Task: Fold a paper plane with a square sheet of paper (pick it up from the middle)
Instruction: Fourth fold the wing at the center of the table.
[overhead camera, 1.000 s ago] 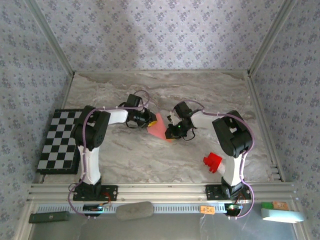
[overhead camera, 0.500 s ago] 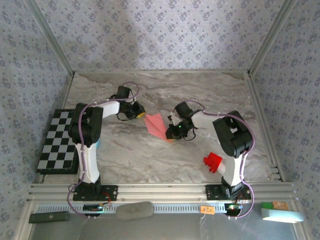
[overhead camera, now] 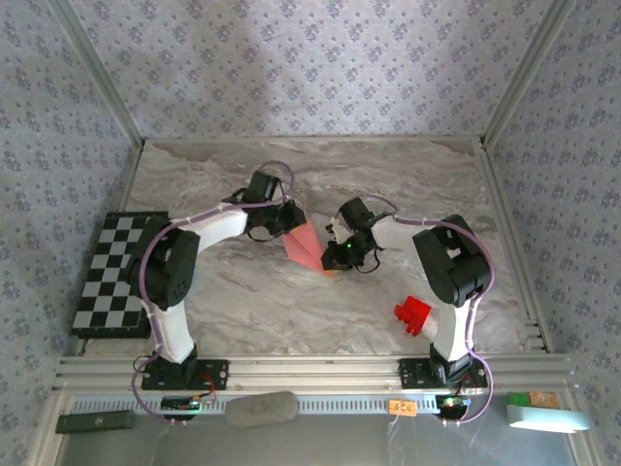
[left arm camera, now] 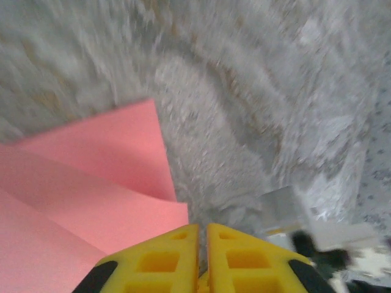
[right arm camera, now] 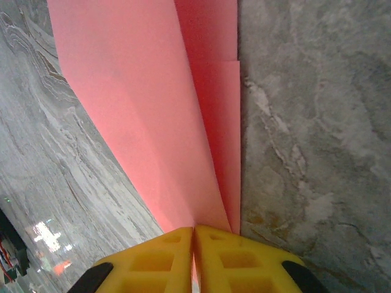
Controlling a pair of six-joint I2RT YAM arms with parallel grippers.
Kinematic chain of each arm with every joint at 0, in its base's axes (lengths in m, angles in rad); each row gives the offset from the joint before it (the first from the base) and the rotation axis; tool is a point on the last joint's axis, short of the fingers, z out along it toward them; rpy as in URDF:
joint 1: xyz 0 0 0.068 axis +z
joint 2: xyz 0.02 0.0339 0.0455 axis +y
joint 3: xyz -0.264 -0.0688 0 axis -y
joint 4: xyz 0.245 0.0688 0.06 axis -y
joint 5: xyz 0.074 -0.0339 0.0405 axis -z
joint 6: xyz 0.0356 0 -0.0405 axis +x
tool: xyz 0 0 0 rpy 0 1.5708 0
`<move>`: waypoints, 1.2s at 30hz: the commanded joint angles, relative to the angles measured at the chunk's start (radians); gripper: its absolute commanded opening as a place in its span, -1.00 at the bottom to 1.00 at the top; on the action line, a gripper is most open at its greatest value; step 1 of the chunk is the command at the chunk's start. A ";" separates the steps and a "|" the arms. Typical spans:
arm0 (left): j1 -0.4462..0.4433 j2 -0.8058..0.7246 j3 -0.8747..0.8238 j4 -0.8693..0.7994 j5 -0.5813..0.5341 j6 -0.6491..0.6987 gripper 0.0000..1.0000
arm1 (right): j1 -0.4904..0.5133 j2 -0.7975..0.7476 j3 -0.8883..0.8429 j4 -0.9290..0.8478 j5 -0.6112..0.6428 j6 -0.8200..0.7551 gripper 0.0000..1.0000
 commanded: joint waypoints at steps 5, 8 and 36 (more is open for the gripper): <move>-0.008 0.080 -0.008 0.006 -0.026 -0.037 -0.85 | -0.011 0.040 -0.043 -0.119 0.097 0.004 -0.73; -0.009 0.101 -0.012 -0.001 -0.041 -0.041 -0.87 | -0.011 0.022 -0.045 -0.087 0.050 0.013 -0.73; -0.012 0.163 -0.001 -0.120 -0.107 -0.028 -0.94 | 0.030 0.094 0.189 -0.044 0.035 0.108 -0.79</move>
